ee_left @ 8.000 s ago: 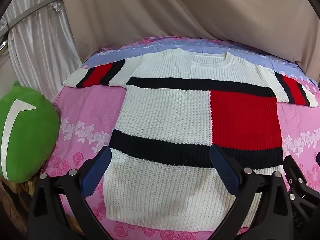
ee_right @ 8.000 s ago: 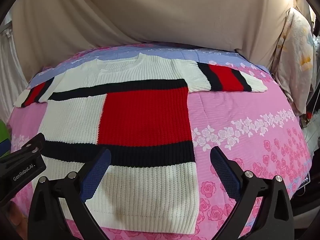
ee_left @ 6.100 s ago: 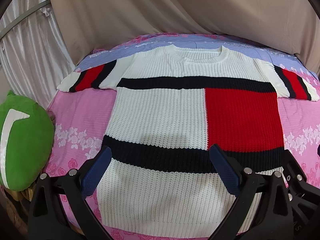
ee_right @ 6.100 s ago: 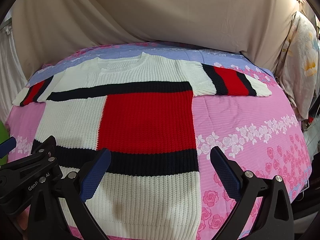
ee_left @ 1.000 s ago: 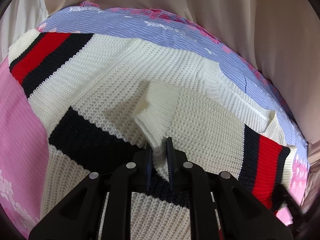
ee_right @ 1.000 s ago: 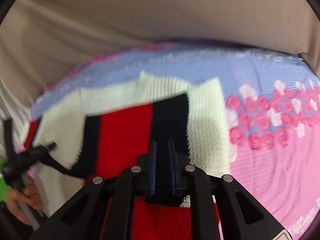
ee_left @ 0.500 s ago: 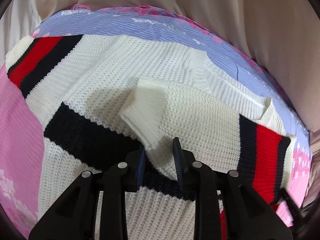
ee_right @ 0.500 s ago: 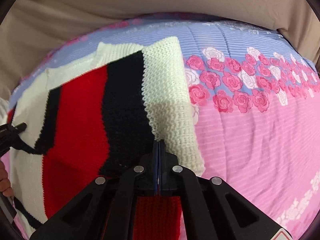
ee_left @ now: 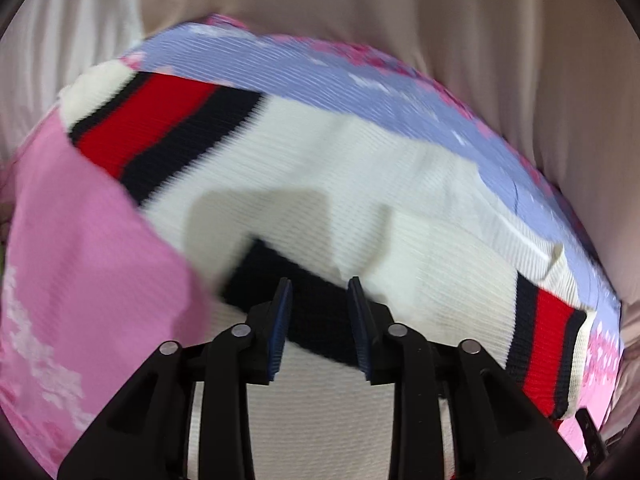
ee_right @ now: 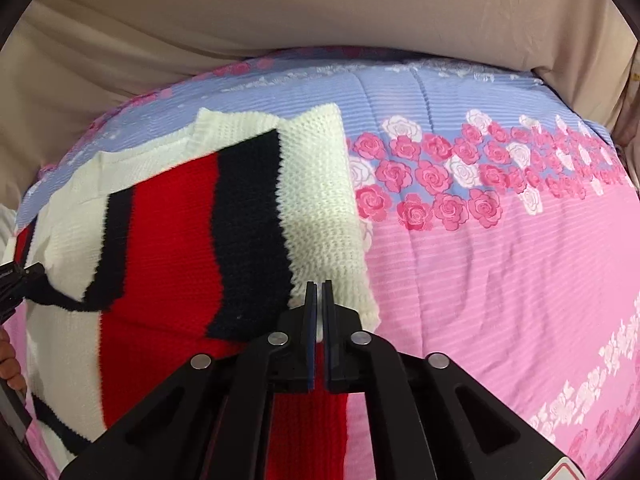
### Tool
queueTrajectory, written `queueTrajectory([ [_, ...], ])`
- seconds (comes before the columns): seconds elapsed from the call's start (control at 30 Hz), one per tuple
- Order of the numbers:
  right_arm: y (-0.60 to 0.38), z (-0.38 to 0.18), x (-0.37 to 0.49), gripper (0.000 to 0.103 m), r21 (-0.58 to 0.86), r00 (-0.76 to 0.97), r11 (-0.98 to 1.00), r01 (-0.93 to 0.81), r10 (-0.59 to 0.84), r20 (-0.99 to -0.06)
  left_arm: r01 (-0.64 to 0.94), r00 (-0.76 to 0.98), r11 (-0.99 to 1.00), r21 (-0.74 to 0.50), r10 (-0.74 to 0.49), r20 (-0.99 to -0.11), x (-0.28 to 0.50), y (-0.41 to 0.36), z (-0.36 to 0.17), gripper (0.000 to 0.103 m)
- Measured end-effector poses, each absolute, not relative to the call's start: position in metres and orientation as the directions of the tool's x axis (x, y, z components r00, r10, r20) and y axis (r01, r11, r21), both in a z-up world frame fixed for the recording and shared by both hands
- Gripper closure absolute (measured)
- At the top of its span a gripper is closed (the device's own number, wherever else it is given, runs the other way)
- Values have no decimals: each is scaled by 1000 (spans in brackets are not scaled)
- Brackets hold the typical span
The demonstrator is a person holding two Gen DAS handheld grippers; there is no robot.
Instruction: Fold small clothes
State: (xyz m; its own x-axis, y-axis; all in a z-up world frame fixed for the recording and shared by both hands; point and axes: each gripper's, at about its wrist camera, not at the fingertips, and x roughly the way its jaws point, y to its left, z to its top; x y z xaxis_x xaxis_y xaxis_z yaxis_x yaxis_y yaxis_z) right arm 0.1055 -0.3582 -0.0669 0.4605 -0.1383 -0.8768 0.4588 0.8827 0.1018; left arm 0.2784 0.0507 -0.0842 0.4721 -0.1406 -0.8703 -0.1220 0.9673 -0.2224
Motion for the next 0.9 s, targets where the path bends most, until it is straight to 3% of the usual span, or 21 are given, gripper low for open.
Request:
queueTrajectory([
  [0.1,-341,-54,91,98,115,487,896,429,-122,-865,-190,502,945,-267,-140,-854,279,97,-74,55],
  [0.17,-325,-48,82,97,113,487,906,407,-111,-866,-262,517,919,-294,-123,-847,289,134,-69,33],
  [0.27,-299,-43,70,96,112,480,919,378,-91,-873,-388,524,863,-325,-83,-847,310,193,-73,27],
  [0.43,-261,-46,59,92,100,447,935,340,-67,-892,-544,455,783,-302,-27,-890,353,261,-103,27],
  [0.53,-243,-48,57,88,80,428,944,320,-69,-901,-601,435,729,-327,-45,-899,365,274,-116,33],
  [0.6,-234,-47,56,87,64,420,950,307,-75,-904,-596,477,720,-356,-39,-878,368,271,-112,62],
  [0.63,-232,-47,55,85,57,418,951,304,-79,-905,-571,472,737,-361,-65,-879,373,265,-110,88],
  [0.67,-230,-46,55,84,52,417,952,302,-83,-905,-554,467,755,-349,-65,-882,377,256,-105,95],
  [0.8,-229,-46,55,82,44,410,952,303,-89,-908,-415,582,855,-312,-14,-813,372,207,-51,96],
  [0.9,-231,-47,56,82,53,412,951,305,-82,-908,-199,684,930,-310,-96,-724,348,137,5,96],
])
